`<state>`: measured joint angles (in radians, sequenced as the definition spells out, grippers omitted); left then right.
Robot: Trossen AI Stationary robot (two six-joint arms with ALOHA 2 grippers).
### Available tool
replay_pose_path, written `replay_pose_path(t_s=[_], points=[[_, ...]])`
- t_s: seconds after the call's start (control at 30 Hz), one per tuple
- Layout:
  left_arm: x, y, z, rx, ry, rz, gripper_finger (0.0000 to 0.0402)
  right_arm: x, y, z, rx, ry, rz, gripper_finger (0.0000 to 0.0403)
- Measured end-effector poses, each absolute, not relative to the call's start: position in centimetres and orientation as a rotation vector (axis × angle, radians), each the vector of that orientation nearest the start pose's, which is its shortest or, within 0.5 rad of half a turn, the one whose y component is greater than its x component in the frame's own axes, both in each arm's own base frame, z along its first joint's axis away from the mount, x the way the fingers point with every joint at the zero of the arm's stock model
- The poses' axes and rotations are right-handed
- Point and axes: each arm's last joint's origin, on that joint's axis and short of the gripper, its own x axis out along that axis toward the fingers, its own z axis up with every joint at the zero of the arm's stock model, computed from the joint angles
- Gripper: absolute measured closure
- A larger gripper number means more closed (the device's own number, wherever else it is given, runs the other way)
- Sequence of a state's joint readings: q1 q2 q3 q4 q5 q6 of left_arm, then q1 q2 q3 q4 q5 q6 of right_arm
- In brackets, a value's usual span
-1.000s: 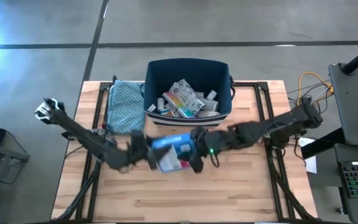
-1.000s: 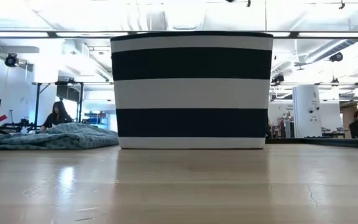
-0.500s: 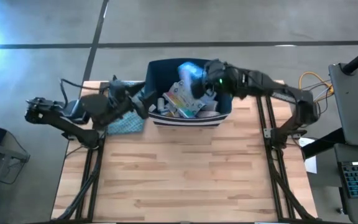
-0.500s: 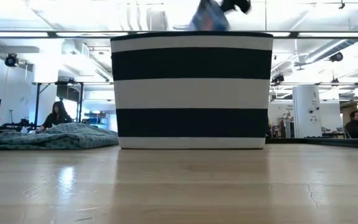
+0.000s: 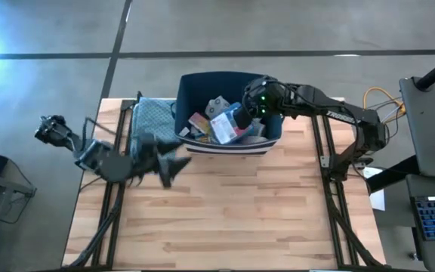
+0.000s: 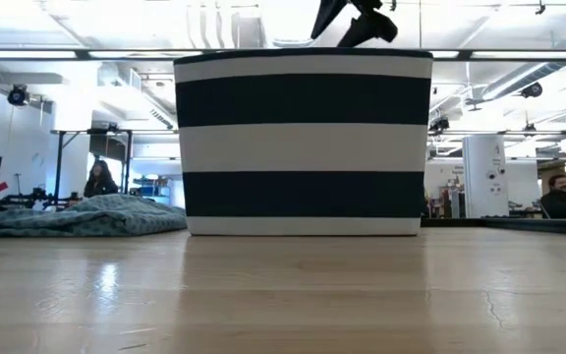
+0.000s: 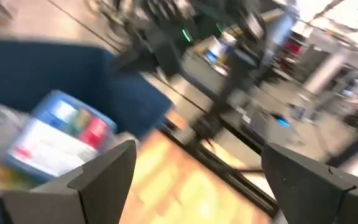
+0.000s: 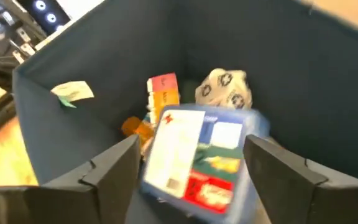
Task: Pick & place medical supplies in basket/bin
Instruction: Return to Home Position
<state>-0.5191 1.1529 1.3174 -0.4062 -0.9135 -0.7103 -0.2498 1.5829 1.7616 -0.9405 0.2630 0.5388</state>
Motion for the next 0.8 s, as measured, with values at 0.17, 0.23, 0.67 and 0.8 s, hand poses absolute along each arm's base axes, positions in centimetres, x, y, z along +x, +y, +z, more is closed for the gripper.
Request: replay_pose_path(t_s=[0.17,0.23,0.67,0.8], points=[[20.0,-12.5,38.8,-0.618,0.119,0.34,0.0078,31.1,-5.1,41.8,0.351,0.62,-0.534,0.0107],[19.6,-13.6,37.2,-0.653,0.153,0.318,0.0078,31.3,-2.7,41.8,0.308,0.636,-0.45,0.0101],[18.1,-16.0,29.3,-1.003,0.241,0.303,0.0078,30.1,8.7,41.2,0.512,0.718,-0.21,0.0097],[18.9,-16.8,31.6,-0.757,0.134,0.101,0.0078,29.3,10.9,41.4,0.43,0.721,-0.111,0.0097]])
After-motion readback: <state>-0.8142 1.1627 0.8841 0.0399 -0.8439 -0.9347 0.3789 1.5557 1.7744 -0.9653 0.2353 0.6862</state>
